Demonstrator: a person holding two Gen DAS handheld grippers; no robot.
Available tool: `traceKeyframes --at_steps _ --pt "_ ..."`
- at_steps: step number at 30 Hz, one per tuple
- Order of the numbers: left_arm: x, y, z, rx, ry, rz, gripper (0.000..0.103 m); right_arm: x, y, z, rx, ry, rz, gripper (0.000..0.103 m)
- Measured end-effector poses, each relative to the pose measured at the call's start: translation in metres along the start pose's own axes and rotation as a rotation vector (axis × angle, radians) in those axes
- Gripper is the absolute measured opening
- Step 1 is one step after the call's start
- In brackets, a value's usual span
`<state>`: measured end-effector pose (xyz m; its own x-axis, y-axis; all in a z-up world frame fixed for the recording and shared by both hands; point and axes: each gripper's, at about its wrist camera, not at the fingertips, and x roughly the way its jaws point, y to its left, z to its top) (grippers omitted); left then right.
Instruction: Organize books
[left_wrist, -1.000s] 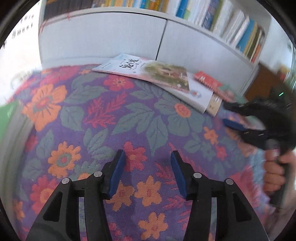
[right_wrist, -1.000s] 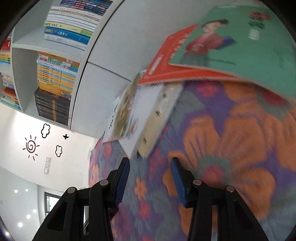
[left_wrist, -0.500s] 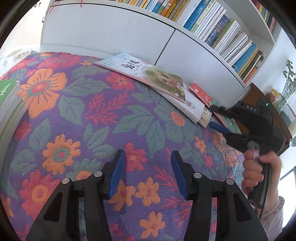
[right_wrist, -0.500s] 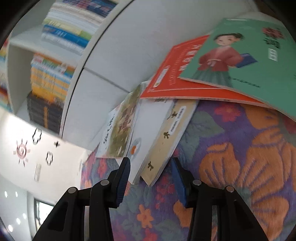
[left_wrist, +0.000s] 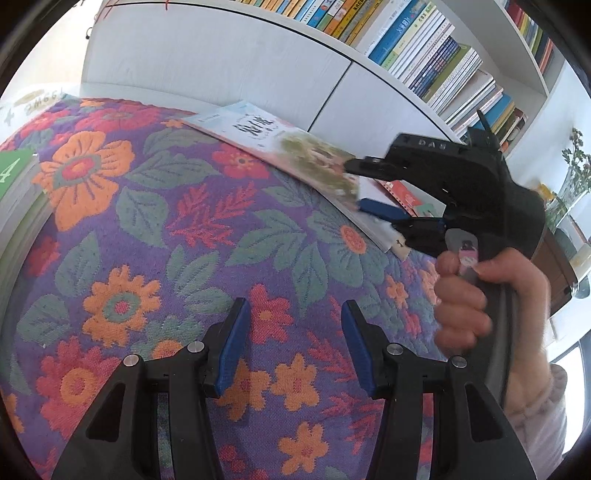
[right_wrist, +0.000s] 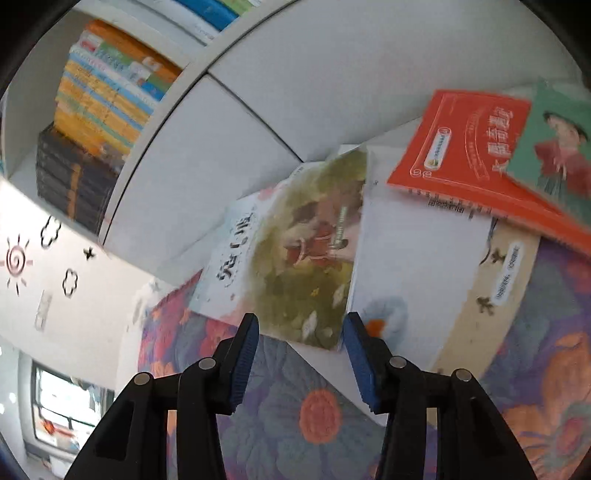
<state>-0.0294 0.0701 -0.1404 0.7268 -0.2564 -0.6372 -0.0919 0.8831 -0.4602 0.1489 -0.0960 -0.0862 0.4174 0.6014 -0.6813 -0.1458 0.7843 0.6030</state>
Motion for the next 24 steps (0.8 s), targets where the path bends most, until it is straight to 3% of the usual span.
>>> traceKeyframes --at_steps 4,5,8,9,12,17,20,24 --pt "-0.001 0.0 0.001 -0.017 -0.001 0.003 0.048 0.035 0.035 -0.032 -0.054 0.358 0.204 0.045" --pt "-0.002 0.001 0.001 -0.023 -0.003 0.009 0.047 0.035 0.041 -0.035 -0.076 0.367 0.197 0.045" --pt "-0.007 0.005 0.001 -0.036 -0.019 0.055 0.047 0.021 0.061 -0.021 -0.218 0.251 0.146 0.045" --pt "-0.007 0.005 0.001 -0.035 -0.022 0.066 0.046 0.014 0.064 -0.008 -0.253 0.176 0.12 0.045" --pt "-0.005 0.006 0.003 -0.036 -0.022 0.071 0.046 0.018 0.063 0.031 -0.295 0.083 0.044 0.045" --pt "0.004 0.007 0.03 -0.127 0.011 0.086 0.045 0.053 0.048 0.069 -0.288 0.069 -0.098 0.045" --pt "0.021 0.007 0.069 -0.17 0.049 0.03 0.045 0.065 0.04 0.077 -0.26 0.089 -0.103 0.045" --pt "0.053 0.01 0.106 -0.176 0.087 0.088 0.049 0.066 0.036 0.079 -0.279 0.11 -0.094 0.045"
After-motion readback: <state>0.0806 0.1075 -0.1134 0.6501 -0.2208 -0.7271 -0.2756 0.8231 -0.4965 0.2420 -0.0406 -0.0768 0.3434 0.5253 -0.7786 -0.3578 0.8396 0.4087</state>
